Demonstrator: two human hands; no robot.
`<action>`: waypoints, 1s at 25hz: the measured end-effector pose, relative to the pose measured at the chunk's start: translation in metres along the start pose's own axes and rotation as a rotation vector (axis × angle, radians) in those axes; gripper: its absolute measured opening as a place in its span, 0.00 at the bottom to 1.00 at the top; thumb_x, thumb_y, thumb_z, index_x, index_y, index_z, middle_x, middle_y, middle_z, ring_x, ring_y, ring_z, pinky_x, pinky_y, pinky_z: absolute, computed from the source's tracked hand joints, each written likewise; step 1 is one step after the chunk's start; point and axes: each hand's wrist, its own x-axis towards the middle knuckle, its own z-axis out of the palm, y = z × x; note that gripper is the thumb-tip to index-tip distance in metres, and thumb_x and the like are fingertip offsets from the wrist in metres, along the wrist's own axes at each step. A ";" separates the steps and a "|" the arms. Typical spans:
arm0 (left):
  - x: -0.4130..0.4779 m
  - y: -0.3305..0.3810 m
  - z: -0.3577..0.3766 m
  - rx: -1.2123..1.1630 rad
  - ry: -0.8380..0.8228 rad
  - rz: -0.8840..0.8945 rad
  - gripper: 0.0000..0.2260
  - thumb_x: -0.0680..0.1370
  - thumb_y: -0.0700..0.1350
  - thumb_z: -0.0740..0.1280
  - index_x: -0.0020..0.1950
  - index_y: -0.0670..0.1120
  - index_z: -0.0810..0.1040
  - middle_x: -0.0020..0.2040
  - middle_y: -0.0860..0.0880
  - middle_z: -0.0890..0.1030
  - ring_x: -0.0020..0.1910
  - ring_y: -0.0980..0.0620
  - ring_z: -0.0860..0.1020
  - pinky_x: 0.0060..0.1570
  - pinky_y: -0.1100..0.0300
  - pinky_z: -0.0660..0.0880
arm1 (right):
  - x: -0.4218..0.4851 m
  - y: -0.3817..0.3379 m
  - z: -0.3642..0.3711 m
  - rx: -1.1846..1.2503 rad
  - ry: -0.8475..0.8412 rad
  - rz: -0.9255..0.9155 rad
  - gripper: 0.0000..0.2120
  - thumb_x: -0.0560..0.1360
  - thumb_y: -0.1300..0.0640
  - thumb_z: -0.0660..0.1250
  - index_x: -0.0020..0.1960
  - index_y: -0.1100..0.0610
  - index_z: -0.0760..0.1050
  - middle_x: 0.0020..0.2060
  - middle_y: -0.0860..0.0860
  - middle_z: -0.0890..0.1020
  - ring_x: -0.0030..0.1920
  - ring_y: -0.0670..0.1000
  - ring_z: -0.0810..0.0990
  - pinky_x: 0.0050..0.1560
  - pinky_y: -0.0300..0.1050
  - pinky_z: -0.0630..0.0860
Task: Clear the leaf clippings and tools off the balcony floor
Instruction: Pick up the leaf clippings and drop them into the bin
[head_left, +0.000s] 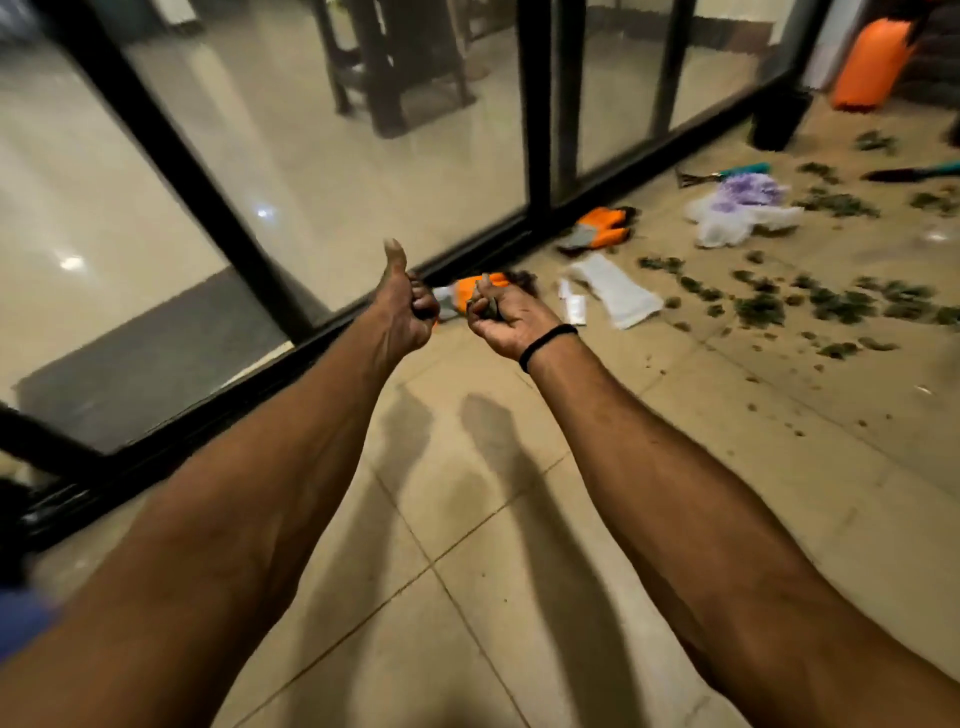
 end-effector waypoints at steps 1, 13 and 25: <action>-0.006 0.015 -0.029 -0.024 0.030 0.040 0.23 0.79 0.64 0.61 0.35 0.49 0.61 0.22 0.54 0.59 0.18 0.60 0.56 0.17 0.69 0.54 | 0.001 0.022 0.023 -0.005 -0.054 0.030 0.12 0.82 0.67 0.57 0.40 0.59 0.67 0.32 0.51 0.73 0.34 0.45 0.67 0.21 0.31 0.67; -0.188 0.230 -0.381 -0.200 0.801 0.661 0.21 0.80 0.56 0.67 0.33 0.48 0.65 0.18 0.55 0.62 0.14 0.59 0.58 0.18 0.71 0.54 | -0.042 0.345 0.296 -0.406 -0.525 0.484 0.09 0.81 0.64 0.59 0.42 0.60 0.70 0.35 0.52 0.71 0.31 0.44 0.69 0.28 0.30 0.70; -0.269 0.187 -0.492 0.038 1.093 0.308 0.32 0.80 0.69 0.49 0.67 0.45 0.73 0.57 0.46 0.78 0.41 0.48 0.79 0.25 0.60 0.75 | -0.130 0.523 0.303 -1.381 -1.014 0.268 0.14 0.73 0.52 0.74 0.51 0.59 0.76 0.53 0.54 0.80 0.49 0.52 0.78 0.49 0.58 0.82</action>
